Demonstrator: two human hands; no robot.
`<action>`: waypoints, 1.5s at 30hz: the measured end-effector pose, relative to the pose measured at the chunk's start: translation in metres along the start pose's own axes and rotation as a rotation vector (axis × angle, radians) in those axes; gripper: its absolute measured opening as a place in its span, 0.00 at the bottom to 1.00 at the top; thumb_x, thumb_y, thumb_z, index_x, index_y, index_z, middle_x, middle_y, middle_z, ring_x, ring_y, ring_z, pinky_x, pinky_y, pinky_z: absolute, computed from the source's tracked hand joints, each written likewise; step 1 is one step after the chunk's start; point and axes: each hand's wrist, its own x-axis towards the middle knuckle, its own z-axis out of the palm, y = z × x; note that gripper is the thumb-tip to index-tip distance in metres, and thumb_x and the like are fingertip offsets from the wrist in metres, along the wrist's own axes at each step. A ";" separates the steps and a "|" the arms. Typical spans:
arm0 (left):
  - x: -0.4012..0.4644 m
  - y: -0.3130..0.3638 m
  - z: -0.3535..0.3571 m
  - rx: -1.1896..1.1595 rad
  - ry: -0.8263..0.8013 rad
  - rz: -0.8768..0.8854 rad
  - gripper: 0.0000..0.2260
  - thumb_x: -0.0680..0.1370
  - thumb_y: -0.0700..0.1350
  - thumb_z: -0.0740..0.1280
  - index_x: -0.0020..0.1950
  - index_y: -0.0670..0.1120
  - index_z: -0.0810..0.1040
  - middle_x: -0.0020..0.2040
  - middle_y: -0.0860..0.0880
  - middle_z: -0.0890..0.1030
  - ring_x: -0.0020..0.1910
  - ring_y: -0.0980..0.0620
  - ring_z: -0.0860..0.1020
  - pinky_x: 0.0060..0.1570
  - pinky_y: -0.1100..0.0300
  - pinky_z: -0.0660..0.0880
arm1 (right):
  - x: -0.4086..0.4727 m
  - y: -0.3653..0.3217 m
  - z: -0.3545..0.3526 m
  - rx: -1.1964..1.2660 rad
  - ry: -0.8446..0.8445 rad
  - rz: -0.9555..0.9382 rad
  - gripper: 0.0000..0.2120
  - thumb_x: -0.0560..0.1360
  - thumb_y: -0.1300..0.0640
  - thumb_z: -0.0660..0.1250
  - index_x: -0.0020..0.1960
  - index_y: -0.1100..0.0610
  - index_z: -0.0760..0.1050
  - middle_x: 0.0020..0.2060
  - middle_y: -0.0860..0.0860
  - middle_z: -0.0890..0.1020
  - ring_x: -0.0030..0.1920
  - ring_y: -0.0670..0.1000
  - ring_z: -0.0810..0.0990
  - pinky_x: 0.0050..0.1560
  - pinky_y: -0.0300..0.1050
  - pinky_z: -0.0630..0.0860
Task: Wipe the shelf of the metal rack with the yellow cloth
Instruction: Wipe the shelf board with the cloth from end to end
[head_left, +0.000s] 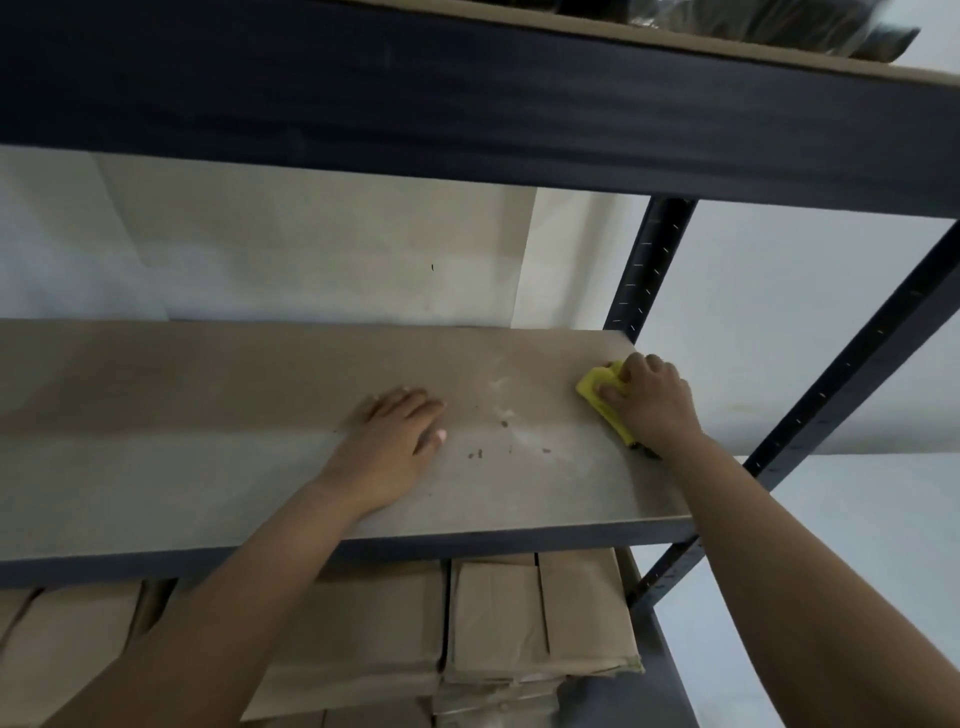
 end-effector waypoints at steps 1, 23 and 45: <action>0.000 0.001 0.000 0.004 0.008 0.003 0.22 0.82 0.54 0.49 0.76 0.52 0.57 0.77 0.51 0.55 0.76 0.52 0.50 0.74 0.53 0.44 | -0.003 0.001 0.002 0.075 -0.048 -0.008 0.17 0.76 0.47 0.59 0.62 0.53 0.67 0.63 0.54 0.71 0.62 0.59 0.70 0.57 0.52 0.67; -0.014 -0.021 -0.001 -0.030 0.140 0.074 0.19 0.81 0.52 0.52 0.71 0.51 0.66 0.73 0.51 0.64 0.73 0.49 0.58 0.73 0.52 0.50 | -0.004 -0.055 0.035 0.115 0.022 0.246 0.21 0.77 0.55 0.56 0.69 0.59 0.61 0.68 0.59 0.66 0.68 0.60 0.64 0.65 0.57 0.67; -0.014 -0.021 -0.002 -0.124 0.176 0.010 0.17 0.81 0.48 0.57 0.69 0.50 0.70 0.71 0.51 0.68 0.72 0.51 0.62 0.71 0.59 0.54 | 0.050 -0.063 0.053 0.132 -0.140 -0.157 0.25 0.77 0.52 0.56 0.73 0.51 0.55 0.73 0.58 0.60 0.72 0.62 0.60 0.70 0.58 0.62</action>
